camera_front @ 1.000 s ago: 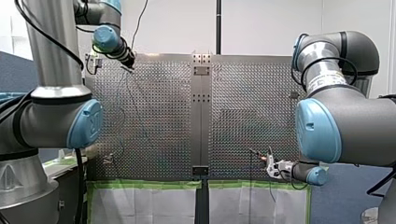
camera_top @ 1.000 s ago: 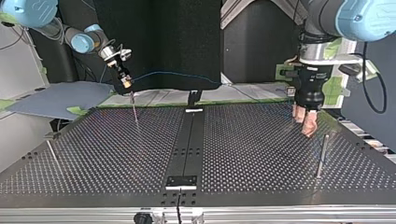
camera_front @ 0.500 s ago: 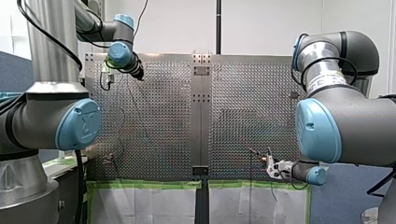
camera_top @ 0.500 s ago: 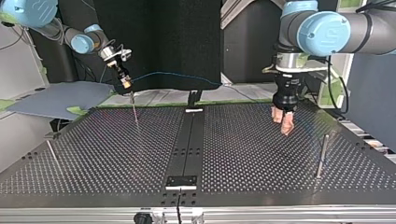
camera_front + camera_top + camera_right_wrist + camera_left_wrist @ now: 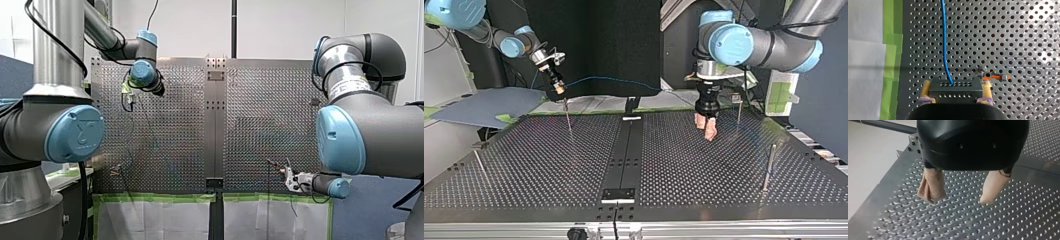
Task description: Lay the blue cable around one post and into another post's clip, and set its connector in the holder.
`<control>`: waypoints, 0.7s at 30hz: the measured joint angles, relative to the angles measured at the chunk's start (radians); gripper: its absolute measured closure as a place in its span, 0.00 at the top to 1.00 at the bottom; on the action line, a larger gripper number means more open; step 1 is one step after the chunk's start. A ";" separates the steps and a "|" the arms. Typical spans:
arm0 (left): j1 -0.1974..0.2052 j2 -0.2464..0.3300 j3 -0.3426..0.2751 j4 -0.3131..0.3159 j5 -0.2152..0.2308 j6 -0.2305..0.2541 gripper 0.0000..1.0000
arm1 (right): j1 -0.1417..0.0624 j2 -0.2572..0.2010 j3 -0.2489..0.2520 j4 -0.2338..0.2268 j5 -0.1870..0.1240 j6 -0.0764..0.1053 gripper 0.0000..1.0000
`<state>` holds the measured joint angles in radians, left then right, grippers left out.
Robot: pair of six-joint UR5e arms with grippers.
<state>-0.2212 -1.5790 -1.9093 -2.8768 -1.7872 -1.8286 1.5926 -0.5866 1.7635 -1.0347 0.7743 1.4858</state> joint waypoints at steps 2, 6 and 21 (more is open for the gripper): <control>-0.017 -0.017 0.000 0.017 -0.018 -0.017 1.00 | 0.000 0.000 0.000 0.000 0.000 -0.002 0.00; -0.049 -0.049 0.000 0.049 -0.049 -0.049 1.00 | 0.000 0.000 0.000 0.001 0.000 -0.003 0.00; -0.177 -0.177 0.000 0.177 -0.177 -0.082 1.00 | 0.001 0.000 0.000 0.001 0.000 -0.004 0.00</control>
<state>-0.3984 -1.7563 -1.9097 -2.6997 -1.9646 -1.9108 1.5931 -0.5865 1.7635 -1.0340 0.7747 1.4822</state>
